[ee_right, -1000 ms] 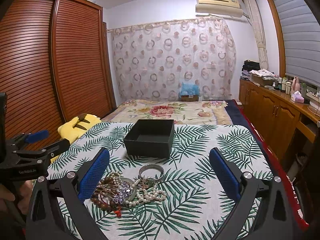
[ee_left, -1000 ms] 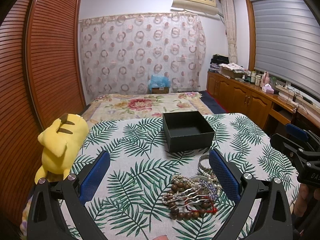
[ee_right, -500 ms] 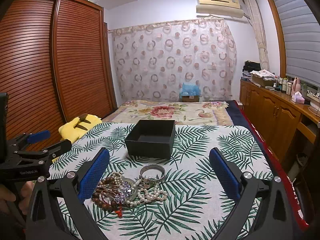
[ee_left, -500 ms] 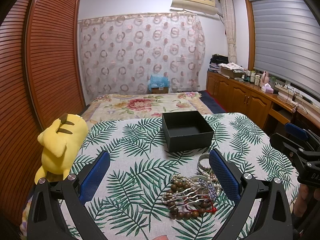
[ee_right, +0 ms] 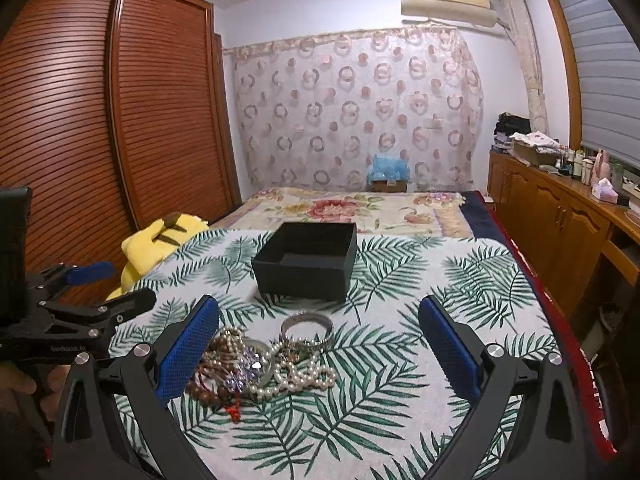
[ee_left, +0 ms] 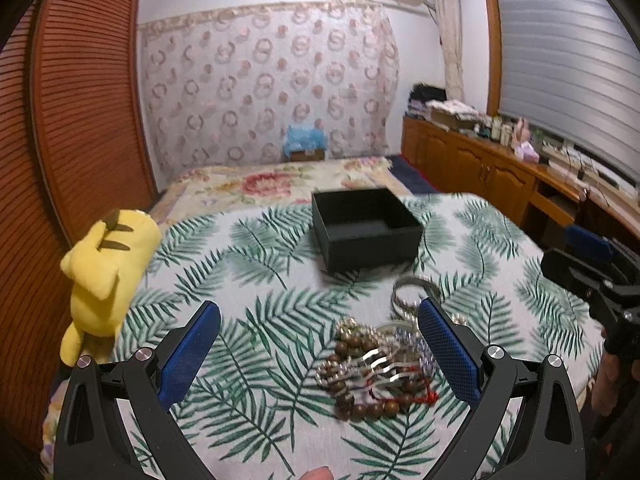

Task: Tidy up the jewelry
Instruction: 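Lower the left gripper onto the pile and grasp the silver hairpins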

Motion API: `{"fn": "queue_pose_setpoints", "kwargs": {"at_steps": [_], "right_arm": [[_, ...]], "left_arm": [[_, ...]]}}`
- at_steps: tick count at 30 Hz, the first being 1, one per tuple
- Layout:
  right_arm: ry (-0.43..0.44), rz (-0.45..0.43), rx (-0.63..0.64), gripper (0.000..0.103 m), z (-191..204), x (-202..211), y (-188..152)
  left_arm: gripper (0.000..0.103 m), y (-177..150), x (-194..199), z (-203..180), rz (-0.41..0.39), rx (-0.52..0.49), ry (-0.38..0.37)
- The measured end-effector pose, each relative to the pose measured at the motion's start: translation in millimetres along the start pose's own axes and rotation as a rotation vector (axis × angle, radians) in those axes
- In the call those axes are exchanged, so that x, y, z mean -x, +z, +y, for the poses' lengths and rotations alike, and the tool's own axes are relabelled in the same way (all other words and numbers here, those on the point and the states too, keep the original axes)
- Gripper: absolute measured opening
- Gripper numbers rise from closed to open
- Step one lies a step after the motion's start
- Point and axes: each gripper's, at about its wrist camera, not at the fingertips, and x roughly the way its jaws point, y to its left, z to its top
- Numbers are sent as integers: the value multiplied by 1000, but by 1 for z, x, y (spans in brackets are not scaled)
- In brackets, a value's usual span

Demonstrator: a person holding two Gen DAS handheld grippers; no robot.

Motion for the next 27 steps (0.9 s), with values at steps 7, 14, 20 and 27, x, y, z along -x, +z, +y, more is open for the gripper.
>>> {"fn": "queue_pose_setpoints", "kwargs": {"at_steps": [7, 14, 20, 27], "right_arm": [[-2, 56, 15, 100, -8, -14, -15], [1, 132, 21, 100, -20, -33, -36], [-9, 166, 17, 100, -29, -42, -45], [-28, 186, 14, 100, -40, -48, -48]], "left_arm": [[95, -16, -21, -6, 80, -43, -49], [95, -28, -40, -17, 155, -84, -109], [95, -30, -55, -27, 202, -114, -157], [94, -33, -67, -43, 252, -178, -214]]}}
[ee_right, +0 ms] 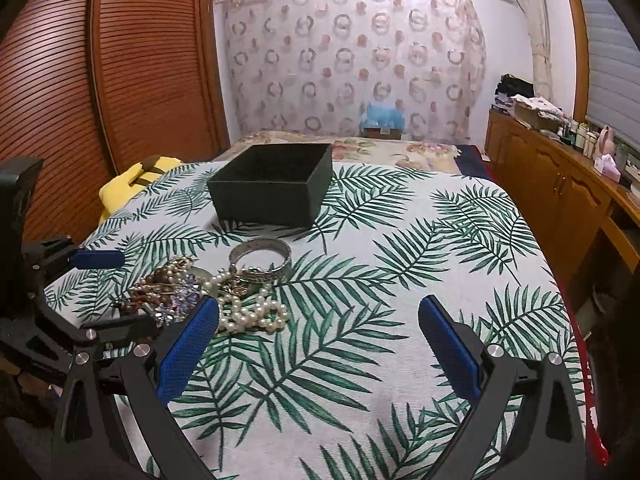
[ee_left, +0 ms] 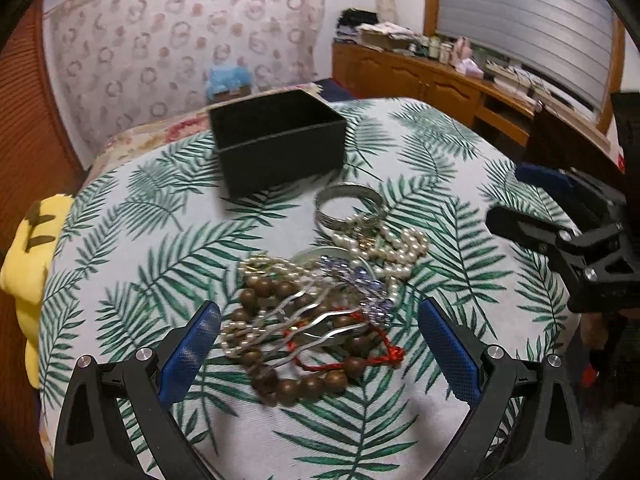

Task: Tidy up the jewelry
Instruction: 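Lower the left gripper onto the pile and grasp the silver hairpins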

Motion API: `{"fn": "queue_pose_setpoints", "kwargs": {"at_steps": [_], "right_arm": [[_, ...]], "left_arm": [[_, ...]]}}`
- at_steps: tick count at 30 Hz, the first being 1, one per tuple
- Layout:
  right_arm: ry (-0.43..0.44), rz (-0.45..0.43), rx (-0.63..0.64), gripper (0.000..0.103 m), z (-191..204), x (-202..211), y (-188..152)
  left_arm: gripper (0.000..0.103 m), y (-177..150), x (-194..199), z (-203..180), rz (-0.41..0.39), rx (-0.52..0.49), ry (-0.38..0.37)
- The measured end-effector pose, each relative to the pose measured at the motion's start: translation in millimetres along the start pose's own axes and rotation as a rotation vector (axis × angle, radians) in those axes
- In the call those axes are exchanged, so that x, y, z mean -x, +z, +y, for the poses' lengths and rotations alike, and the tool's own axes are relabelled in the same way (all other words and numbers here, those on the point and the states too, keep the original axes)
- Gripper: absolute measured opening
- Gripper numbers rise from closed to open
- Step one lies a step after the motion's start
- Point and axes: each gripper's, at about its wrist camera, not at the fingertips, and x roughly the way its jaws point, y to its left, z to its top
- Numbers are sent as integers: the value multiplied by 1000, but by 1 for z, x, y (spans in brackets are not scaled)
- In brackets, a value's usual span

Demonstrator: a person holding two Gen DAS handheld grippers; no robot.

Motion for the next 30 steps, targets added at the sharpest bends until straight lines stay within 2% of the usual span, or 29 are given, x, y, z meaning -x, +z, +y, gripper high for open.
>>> {"fn": "queue_pose_setpoints", "kwargs": {"at_steps": [4, 8, 13, 14, 18, 23, 27, 30], "right_arm": [[-1, 2, 1, 100, -1, -1, 0], [0, 3, 7, 100, -2, -2, 1], [0, 7, 9, 100, 0, -3, 1], [-1, 8, 10, 100, 0, -4, 1], [-1, 8, 14, 100, 2, -4, 1], [-1, 7, 17, 100, 4, -6, -1], [3, 13, 22, 100, 7, -8, -3], [4, 15, 25, 100, 9, -9, -4]], "left_arm": [[91, -1, -11, -7, 27, -36, 0], [83, -4, -18, -4, 53, -36, 4], [77, -7, -21, -5, 53, -67, 30], [73, -7, -20, -5, 49, -68, 25], [56, -7, -12, -5, 35, -68, -17], [51, -9, -3, 7, 19, -23, -76], [39, -2, 3, 22, -2, 47, -164], [31, 2, 2, 28, -8, 65, -175]]}}
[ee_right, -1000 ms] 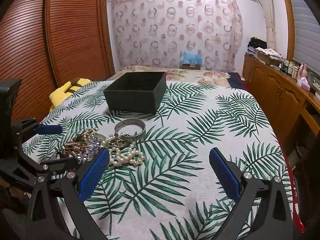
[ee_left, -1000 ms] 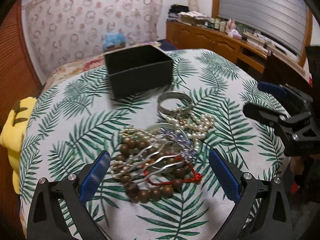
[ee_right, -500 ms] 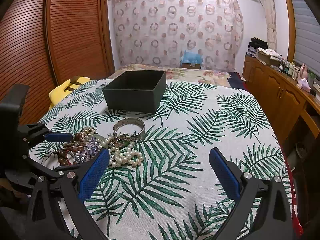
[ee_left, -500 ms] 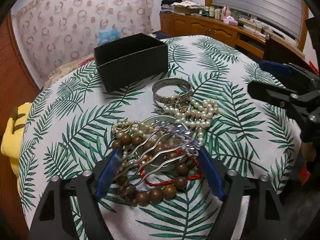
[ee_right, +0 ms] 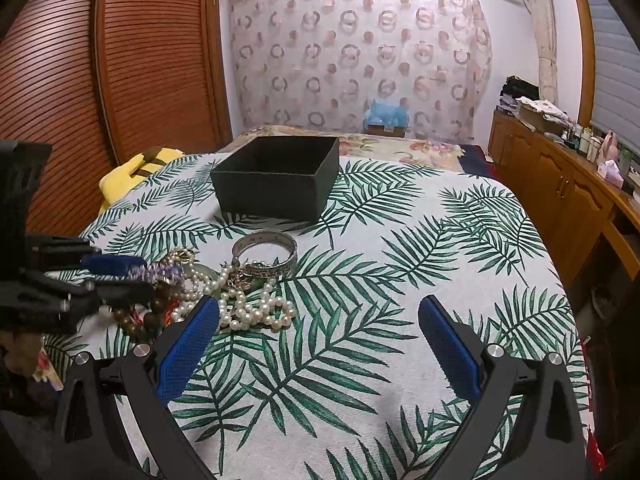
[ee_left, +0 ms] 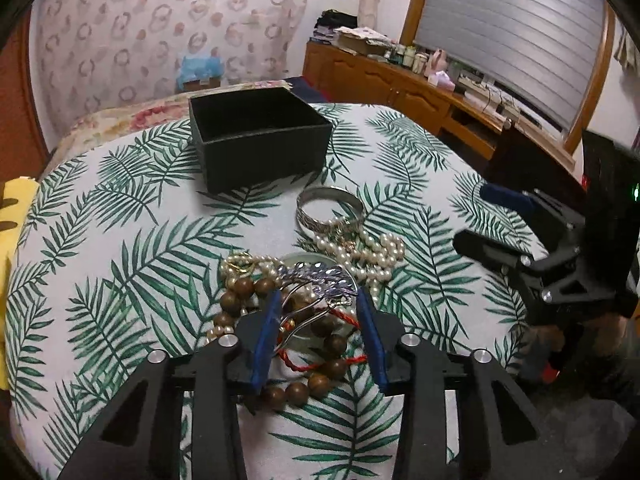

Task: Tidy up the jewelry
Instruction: 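Lower the left gripper onto the pile and grasp the silver hairpins, then lift the hairpins with the left gripper while the right gripper grasps the silver bangle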

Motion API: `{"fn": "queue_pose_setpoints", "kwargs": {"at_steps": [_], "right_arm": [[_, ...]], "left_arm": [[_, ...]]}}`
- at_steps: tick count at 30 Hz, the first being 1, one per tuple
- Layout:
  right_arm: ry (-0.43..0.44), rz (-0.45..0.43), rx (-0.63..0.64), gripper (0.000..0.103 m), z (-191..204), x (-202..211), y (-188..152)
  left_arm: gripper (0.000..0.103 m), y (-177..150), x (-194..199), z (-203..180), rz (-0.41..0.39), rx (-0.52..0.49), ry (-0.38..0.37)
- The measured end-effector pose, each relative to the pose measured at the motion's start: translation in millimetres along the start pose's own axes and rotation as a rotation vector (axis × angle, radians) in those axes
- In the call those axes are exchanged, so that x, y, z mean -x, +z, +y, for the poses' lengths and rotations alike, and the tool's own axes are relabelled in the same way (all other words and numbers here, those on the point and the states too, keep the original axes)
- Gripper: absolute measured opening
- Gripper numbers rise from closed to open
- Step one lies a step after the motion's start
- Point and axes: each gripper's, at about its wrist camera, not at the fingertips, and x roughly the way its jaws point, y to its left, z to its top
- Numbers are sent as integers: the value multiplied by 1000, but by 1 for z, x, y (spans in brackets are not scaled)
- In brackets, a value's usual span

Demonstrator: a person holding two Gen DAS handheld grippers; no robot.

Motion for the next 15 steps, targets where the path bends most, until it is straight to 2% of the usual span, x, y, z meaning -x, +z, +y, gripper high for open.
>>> {"fn": "queue_pose_setpoints", "kwargs": {"at_steps": [2, 15], "right_arm": [[0, 0, 2, 100, 0, 1, 0], [20, -2, 36, 100, 7, -6, 9]], "left_arm": [[24, 3, 0, 3, -3, 2, 19], [20, 14, 3, 30, -39, 39, 52]]}}
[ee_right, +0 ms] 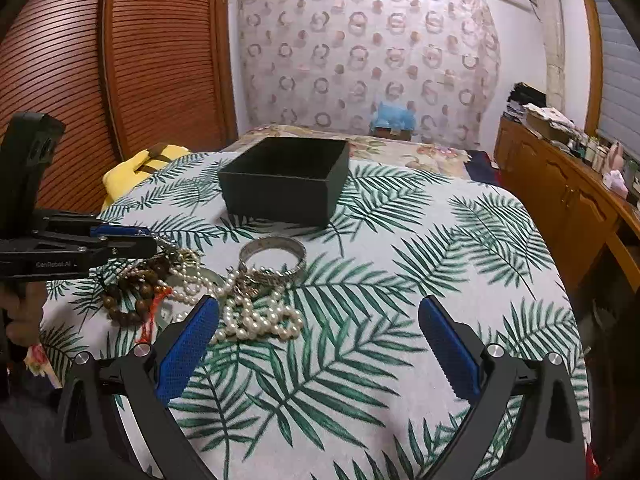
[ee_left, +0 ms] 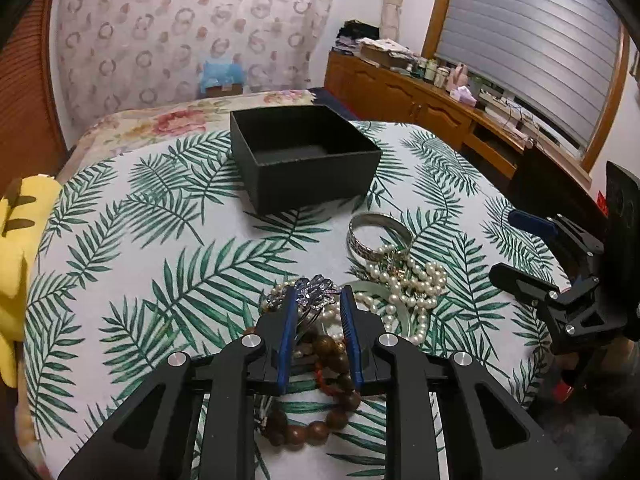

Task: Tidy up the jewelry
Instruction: 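Lift the hairpins with the left gripper while the right gripper grasps the silver bangle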

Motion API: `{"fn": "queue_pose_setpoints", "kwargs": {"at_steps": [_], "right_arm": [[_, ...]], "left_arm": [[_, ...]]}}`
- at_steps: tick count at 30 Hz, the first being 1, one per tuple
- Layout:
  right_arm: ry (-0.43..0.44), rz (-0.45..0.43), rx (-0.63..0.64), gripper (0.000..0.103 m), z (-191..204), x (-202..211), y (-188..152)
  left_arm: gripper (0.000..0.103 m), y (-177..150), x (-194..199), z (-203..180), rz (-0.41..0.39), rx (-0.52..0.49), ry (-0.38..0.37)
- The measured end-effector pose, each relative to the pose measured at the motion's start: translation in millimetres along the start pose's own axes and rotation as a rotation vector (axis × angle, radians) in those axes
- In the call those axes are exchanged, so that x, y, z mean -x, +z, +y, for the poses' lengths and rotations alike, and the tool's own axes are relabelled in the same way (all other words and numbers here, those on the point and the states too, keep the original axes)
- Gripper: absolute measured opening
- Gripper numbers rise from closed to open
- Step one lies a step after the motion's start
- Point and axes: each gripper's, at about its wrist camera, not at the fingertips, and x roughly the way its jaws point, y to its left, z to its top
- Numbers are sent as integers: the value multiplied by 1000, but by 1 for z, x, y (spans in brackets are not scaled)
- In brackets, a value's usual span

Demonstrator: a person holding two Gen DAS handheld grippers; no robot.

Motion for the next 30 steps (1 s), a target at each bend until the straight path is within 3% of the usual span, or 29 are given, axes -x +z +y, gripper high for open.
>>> {"fn": "queue_pose_setpoints", "kwargs": {"at_steps": [4, 7, 12, 18, 21, 25, 27, 30], "right_arm": [[28, 5, 30, 100, 2, -11, 13], [59, 29, 54, 87, 4, -25, 24], [110, 98, 92, 55, 5, -60, 41], [156, 191, 70, 29, -1, -97, 47], [158, 227, 83, 25, -1, -111, 46], [165, 244, 96, 19, -1, -117, 43], [175, 247, 99, 8, -1, -116, 41], [167, 241, 113, 6, -1, -114, 41]], "left_arm": [[20, 4, 6, 5, -36, 19, 3], [20, 6, 11, 6, -62, 24, 3], [20, 14, 20, 7, -105, 30, -2], [19, 27, 26, 7, -139, 21, -3], [10, 33, 27, 10, -154, 28, -3], [9, 37, 21, 15, -154, 31, -1], [9, 37, 17, 17, -143, 33, 4], [9, 36, 12, 24, -136, 54, 9]]}}
